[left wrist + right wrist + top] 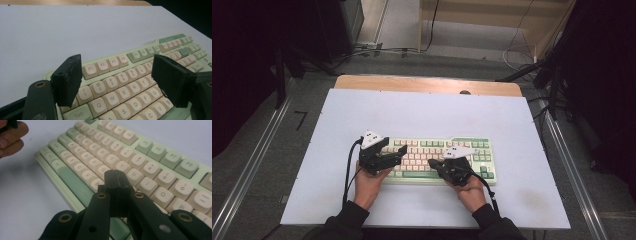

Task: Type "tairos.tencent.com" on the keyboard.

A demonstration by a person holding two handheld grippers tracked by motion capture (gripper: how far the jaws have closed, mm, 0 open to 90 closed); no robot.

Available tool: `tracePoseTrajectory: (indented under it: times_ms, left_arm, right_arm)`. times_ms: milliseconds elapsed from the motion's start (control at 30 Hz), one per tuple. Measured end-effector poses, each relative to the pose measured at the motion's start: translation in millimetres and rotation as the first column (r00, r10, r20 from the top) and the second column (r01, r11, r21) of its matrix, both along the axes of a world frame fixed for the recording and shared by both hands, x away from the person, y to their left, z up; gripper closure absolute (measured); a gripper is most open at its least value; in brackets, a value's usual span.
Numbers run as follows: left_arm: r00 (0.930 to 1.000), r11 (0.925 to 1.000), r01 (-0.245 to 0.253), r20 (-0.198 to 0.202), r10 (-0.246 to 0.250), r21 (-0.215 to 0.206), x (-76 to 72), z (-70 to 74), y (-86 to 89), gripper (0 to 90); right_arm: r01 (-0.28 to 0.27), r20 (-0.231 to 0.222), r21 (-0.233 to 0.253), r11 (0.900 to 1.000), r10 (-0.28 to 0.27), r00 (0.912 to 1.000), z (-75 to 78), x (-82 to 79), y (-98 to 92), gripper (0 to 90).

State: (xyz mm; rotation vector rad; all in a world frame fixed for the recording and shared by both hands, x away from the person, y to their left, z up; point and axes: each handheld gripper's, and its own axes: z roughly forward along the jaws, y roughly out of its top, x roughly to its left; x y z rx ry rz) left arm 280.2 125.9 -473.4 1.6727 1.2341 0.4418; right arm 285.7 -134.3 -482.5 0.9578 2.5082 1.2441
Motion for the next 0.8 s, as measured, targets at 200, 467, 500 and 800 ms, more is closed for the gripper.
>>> tracePoseTrajectory:
  times_ms: [200, 467, 500, 800]
  left_arm:
    - [1.0, 1.0, 0.002, 0.0, -0.002, 0.001, -0.6, -0.4, 0.1, 25.4]
    - [1.0, 1.0, 0.003, -0.001, -0.003, 0.001, -1.0, -1.2, -0.7, 25.4]
    - [1.0, 1.0, 0.003, -0.002, -0.003, 0.0, -1.0, -1.4, -0.8, 25.3]
    - [0.9999, 0.9999, 0.007, -0.008, -0.007, 0.009, -1.2, -2.3, -1.3, 25.4]
  right_arm:
    - [-0.012, -0.01, -0.021, 1.0, 0.012, 0.9999, -4.0, -0.2, 5.3, 87.6]
    - [-0.013, -0.017, -0.034, 0.999, 0.013, 0.9998, -7.2, 0.3, 8.1, 87.6]
    - [-0.013, -0.018, -0.033, 0.999, 0.012, 0.9998, -7.2, 0.3, 8.1, 87.6]
    - [-0.011, -0.018, -0.033, 0.999, 0.01, 0.9998, -8.0, 0.0, 8.8, 87.5]
